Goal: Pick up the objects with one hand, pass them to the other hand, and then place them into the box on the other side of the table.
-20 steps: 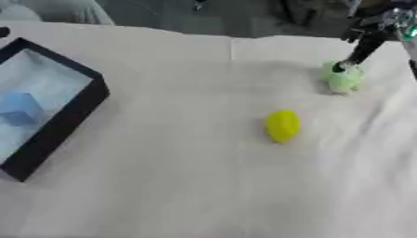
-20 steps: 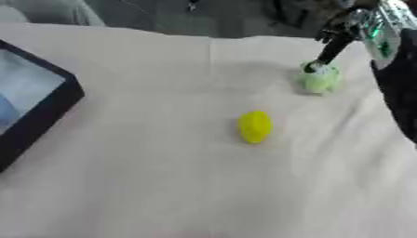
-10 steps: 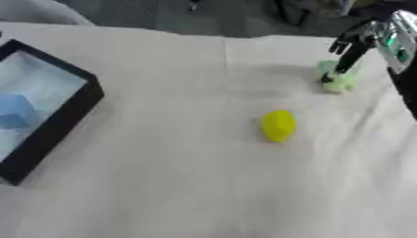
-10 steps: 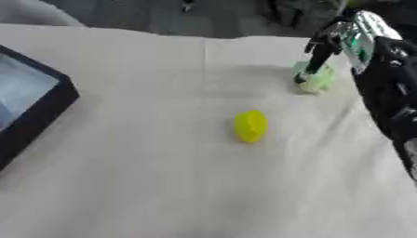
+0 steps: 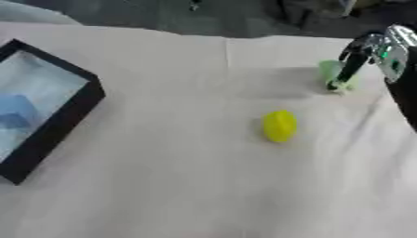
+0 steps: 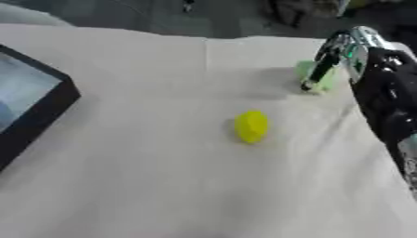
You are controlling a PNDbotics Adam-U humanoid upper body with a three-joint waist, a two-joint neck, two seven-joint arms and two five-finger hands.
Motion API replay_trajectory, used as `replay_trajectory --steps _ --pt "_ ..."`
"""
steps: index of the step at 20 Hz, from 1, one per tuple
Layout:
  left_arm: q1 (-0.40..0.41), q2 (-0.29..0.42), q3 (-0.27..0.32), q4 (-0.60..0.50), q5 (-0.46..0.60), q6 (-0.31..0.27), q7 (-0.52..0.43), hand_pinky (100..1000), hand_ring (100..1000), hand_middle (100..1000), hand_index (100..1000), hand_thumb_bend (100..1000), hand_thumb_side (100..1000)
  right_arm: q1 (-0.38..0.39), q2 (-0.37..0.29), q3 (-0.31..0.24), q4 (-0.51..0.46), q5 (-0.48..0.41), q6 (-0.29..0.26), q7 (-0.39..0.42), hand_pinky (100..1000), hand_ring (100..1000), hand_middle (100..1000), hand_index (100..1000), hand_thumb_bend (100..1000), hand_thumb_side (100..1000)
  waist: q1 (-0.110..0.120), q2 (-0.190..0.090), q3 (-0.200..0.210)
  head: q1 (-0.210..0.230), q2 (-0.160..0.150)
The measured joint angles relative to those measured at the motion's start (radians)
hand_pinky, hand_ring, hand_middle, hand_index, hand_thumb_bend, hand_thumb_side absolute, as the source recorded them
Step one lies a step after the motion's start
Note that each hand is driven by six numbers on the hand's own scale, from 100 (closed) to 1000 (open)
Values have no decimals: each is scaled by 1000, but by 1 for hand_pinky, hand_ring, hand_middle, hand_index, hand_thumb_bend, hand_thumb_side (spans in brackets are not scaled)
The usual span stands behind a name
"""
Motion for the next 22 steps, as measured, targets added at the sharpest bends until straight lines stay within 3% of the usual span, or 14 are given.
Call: replay_trajectory --steps 16,22 --pt "0 -8 0 0 3 -4 -5 853 1000 1000 828 164 661 -24 40 -26 96 47 78 -56 962 928 899 924 453 164 3 0 6 -7 -1" --pt "0 -9 0 0 4 -3 -6 853 1000 1000 827 162 662 -24 52 -37 118 58 111 -117 936 857 787 839 387 100 6 0 7 -8 -1"
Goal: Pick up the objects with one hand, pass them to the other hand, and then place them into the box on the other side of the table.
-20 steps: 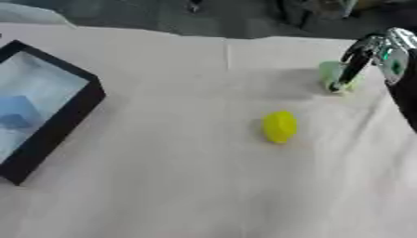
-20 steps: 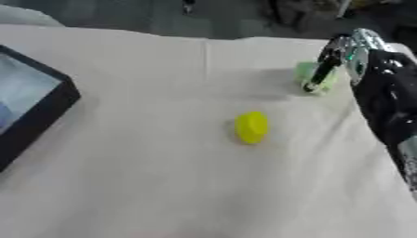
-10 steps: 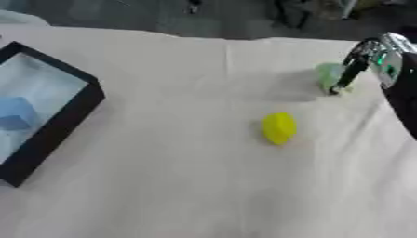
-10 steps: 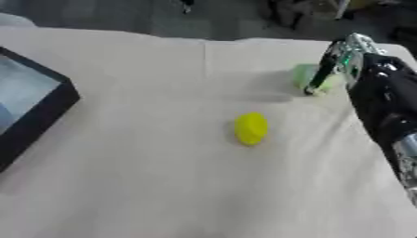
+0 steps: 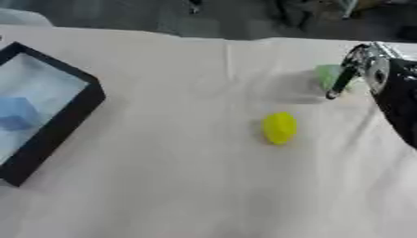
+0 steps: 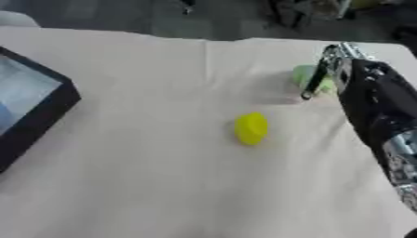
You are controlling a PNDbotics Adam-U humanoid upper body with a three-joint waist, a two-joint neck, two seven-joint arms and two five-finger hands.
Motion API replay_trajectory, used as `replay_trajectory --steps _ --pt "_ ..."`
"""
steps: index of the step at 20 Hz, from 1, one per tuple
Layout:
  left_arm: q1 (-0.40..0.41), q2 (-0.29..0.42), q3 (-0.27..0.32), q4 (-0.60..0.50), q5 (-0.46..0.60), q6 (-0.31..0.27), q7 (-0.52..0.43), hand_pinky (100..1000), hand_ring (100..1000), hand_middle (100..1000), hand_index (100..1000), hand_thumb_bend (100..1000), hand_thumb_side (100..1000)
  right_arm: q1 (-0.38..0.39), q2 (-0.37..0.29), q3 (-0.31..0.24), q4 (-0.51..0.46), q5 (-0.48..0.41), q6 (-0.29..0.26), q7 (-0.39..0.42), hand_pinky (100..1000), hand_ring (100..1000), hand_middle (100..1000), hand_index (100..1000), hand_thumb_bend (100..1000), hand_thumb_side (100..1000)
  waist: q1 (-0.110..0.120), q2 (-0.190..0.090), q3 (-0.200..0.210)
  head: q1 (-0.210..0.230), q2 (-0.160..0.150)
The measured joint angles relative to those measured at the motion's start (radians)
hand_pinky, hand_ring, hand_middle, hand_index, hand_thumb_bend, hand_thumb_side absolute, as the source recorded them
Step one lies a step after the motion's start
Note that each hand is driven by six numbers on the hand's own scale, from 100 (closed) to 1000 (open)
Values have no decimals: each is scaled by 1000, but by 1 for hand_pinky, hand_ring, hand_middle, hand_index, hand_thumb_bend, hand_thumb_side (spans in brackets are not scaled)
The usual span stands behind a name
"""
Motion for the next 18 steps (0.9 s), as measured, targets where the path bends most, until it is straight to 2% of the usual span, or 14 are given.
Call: replay_trajectory --steps 3,5,8,12,18 --pt "0 0 0 0 0 0 0 854 1000 1000 825 161 662 2 2 -2 -2 1 5 -50 910 807 711 772 339 100 0 0 0 0 0" --pt "0 0 0 0 0 0 -1 854 1000 1000 826 160 662 8 7 -9 -10 -7 5 -81 898 790 681 752 262 100 0 0 1 0 0" --pt "0 0 0 0 0 -1 -1 854 1000 1000 825 159 661 16 8 -16 -28 -44 1 -114 880 762 627 712 202 100 0 0 1 -2 1" --pt "0 0 0 0 0 -1 -3 855 1000 999 825 160 661 20 8 -18 -64 -85 -9 -150 855 711 542 646 159 100 0 0 0 -4 1" --pt "0 0 0 0 0 -4 -5 854 1000 1000 826 158 660 38 8 -18 -131 -125 -7 -205 839 676 508 621 127 100 0 0 0 1 1"
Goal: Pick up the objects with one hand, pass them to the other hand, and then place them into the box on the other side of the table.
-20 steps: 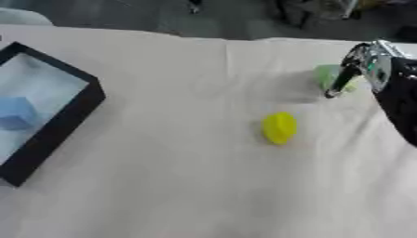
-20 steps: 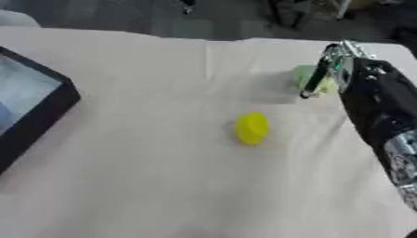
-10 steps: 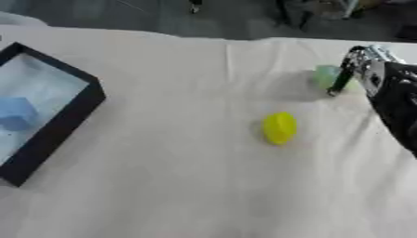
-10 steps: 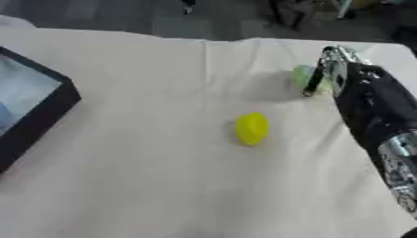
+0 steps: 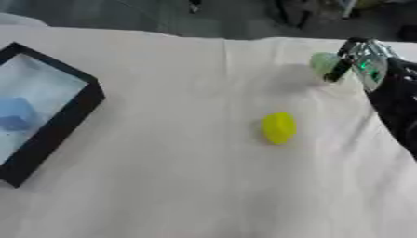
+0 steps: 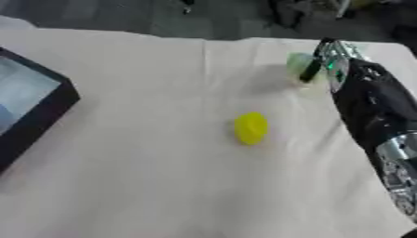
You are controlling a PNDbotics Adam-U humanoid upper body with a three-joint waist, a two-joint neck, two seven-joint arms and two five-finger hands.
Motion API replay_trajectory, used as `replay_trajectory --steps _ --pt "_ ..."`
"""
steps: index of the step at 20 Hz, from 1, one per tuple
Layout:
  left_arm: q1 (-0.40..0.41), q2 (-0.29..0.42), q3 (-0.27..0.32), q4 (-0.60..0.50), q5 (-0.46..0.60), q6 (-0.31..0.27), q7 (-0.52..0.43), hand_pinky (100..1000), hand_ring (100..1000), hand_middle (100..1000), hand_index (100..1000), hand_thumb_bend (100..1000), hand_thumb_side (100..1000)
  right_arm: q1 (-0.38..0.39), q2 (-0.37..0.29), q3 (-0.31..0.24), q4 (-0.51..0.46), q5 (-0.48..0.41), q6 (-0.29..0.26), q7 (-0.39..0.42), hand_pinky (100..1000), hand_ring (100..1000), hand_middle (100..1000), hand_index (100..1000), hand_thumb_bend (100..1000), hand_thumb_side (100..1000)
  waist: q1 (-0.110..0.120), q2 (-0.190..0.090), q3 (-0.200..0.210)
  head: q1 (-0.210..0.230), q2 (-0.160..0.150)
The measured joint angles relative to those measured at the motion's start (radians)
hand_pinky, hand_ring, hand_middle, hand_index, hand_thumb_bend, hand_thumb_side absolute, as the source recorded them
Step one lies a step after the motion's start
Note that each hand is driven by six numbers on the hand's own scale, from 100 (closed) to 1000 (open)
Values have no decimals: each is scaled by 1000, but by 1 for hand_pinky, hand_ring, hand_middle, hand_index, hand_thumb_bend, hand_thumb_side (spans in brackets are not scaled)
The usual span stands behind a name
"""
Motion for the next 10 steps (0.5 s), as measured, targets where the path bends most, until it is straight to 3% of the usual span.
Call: replay_trajectory --steps 6,10 --pt "0 0 0 0 0 0 0 854 1000 998 824 156 659 24 -9 -1 -92 -34 -12 -32 810 635 471 599 100 100 0 0 -1 10 0" --pt "-1 0 0 0 0 0 -1 853 1000 998 824 156 658 65 -10 1 -182 -104 -54 -44 787 615 462 600 100 100 0 0 -3 24 -1"
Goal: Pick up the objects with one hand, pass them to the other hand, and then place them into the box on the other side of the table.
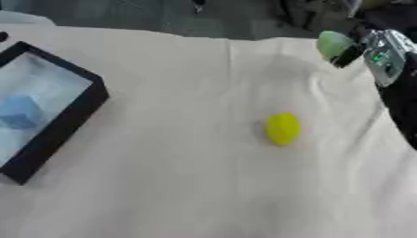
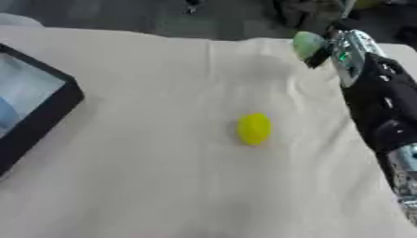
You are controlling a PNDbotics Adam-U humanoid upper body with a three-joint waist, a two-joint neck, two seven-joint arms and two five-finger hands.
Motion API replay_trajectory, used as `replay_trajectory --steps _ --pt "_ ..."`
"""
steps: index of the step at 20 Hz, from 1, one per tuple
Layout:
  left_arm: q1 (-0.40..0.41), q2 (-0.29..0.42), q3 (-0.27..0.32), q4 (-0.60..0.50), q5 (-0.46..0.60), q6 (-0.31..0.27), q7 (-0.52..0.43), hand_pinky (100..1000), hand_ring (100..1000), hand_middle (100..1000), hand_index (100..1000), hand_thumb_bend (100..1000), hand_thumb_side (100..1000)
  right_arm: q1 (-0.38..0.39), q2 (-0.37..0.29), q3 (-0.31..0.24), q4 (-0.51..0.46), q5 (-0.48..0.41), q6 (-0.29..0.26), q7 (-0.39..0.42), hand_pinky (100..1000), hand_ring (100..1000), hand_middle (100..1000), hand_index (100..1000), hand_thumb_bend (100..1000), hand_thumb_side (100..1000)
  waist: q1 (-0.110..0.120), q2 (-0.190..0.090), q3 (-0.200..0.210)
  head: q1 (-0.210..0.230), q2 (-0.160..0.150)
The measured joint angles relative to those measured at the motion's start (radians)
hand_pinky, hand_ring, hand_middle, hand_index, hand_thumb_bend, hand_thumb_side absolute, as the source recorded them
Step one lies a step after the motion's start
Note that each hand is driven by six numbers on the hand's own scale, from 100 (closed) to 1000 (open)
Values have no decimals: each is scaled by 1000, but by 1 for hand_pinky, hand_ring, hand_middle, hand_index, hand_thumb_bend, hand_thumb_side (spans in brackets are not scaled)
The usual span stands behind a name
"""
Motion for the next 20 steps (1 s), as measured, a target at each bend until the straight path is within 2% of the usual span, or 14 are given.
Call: replay_trajectory --steps 5,10,14,15,16,20 --pt "-6 0 0 0 0 1 -6 853 1000 998 825 159 650 51 6 37 -110 -135 -79 12 771 598 447 593 100 100 6 0 -1 13 -9" --pt "-11 0 -2 0 -1 2 -15 852 1000 997 827 164 634 75 35 80 -197 -232 -131 21 752 578 428 582 100 100 7 0 1 16 -10" --pt "-18 0 -12 -1 -7 6 -31 851 1000 996 827 160 628 91 67 102 -257 -281 -158 6 738 563 415 576 100 100 10 0 1 22 -18" --pt "-21 0 -15 -1 -9 9 -36 851 1000 994 827 183 601 96 75 107 -274 -290 -163 1 736 561 414 576 100 100 12 0 1 23 -18" --pt "-24 0 -20 -1 -10 12 -43 851 1000 996 828 157 632 102 82 112 -290 -299 -167 -3 735 560 414 576 100 100 13 0 1 25 -18" --pt "-39 0 -46 -1 -12 36 -83 849 1000 986 824 151 644 126 110 135 -353 -324 -180 -11 730 556 412 576 100 100 13 0 1 30 -19"
